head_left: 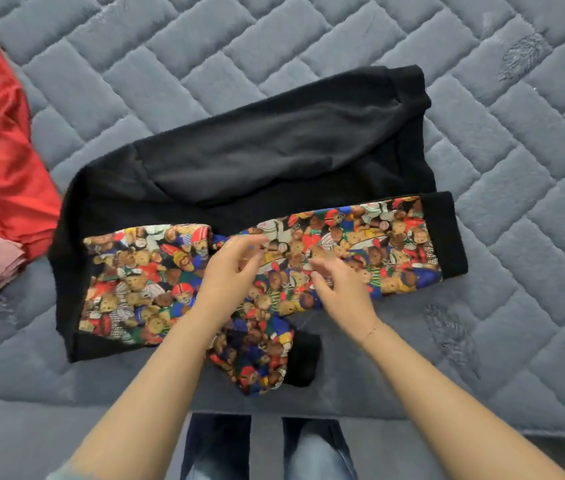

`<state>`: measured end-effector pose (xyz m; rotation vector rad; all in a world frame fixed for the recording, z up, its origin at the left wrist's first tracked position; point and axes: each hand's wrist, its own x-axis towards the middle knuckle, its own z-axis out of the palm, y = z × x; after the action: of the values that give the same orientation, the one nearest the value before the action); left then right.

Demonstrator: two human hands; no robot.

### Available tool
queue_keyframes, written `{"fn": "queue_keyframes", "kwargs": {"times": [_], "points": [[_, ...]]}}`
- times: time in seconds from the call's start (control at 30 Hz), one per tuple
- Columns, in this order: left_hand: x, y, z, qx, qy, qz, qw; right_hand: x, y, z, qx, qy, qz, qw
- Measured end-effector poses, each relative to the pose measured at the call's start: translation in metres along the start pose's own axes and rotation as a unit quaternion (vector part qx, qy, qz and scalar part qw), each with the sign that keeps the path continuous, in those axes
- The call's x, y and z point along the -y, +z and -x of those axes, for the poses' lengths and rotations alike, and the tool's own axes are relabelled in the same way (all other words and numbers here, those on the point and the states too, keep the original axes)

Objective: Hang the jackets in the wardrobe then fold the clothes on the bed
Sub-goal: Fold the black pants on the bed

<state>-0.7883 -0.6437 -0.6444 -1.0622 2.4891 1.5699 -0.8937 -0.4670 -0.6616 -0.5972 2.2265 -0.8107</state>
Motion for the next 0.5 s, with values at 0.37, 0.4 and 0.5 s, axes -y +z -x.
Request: {"fn": "queue_keyframes", "kwargs": {"times": [0.37, 0.4, 0.5], "points": [[0.162, -0.143, 0.126, -0.283, -0.293, -0.089, 0.909, 0.074, 0.161, 0.076, 0.061, -0.019, 0.112, 0.992], [0.175, -0.149, 0.13, -0.249, -0.305, -0.075, 0.916, 0.075, 0.167, 0.083, 0.038, -0.04, 0.144, 0.988], [0.201, -0.158, 0.138, -0.158, -0.264, -0.058, 0.95, 0.074, 0.184, 0.092, -0.029, -0.026, 0.216, 0.976]]}}
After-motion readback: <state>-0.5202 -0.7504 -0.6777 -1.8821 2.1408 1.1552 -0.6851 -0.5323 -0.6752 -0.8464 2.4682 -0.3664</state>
